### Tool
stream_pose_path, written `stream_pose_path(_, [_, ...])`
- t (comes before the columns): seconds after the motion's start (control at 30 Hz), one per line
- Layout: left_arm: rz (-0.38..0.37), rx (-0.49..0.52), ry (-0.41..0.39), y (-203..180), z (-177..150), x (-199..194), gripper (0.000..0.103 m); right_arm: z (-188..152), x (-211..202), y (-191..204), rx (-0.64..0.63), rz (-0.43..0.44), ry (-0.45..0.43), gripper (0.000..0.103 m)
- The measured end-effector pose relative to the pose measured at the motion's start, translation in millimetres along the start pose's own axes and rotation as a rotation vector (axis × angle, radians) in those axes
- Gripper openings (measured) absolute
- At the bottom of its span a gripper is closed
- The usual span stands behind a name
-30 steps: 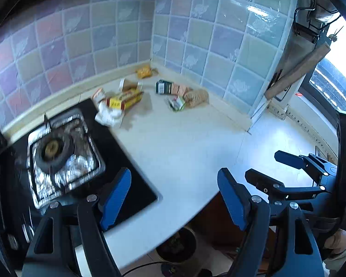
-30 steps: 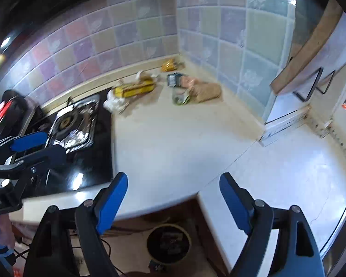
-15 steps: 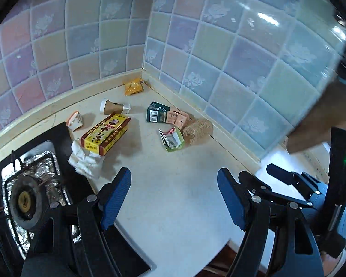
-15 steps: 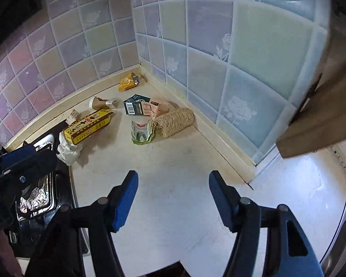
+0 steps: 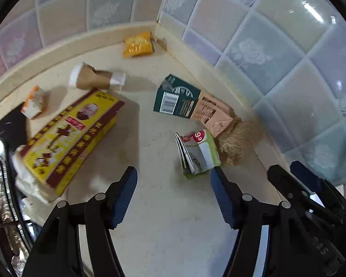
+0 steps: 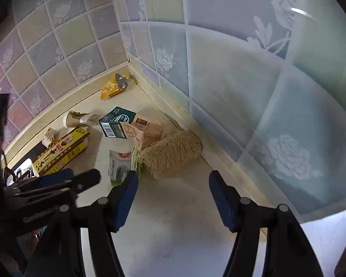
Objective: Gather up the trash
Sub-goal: 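Grasp the green-and-white snack bag with the left gripper while the right gripper approaches the fiber roll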
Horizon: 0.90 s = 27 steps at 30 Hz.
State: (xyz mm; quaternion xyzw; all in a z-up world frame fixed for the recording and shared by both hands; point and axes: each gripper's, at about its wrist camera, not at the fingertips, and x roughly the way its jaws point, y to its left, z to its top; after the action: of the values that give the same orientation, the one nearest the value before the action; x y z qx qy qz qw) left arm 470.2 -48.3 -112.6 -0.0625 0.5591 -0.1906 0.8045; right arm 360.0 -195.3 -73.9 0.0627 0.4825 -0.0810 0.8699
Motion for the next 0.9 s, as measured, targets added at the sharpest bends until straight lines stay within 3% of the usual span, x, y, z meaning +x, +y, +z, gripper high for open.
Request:
stream_pose_path(0.3, [-0.085,-0.064,0.066,0.7,11.6,46.8,0.06,-2.9,20.0,-1.0,-0.011,0.015,0.028,0.064])
stream_pose_path(0.4, [-0.106,-0.075,0.075,-1.7,13.5,55.8,0.028,-4.6,23.9,-2.7,-0.006,0.019,0.038,0.064])
stream_pose_path(0.43, [-0.113,-0.08,0.085,-0.7,13.6,60.4,0.01,-4.7,25.0,-3.1,-0.004,0.019,0.039,0.064])
stream_pose_path(0.6, [-0.08,-0.095,0.045,7.3,3.5,60.6,0.005,-2.2,29.4,-5.8,0.038,0.036,0.045,0.064])
stream_pose_path(0.9, [0.012,-0.109,-0.05,19.1,-28.0,25.4,0.004,9.1,46.5,-7.7,0.165,0.008,0.045,0.064])
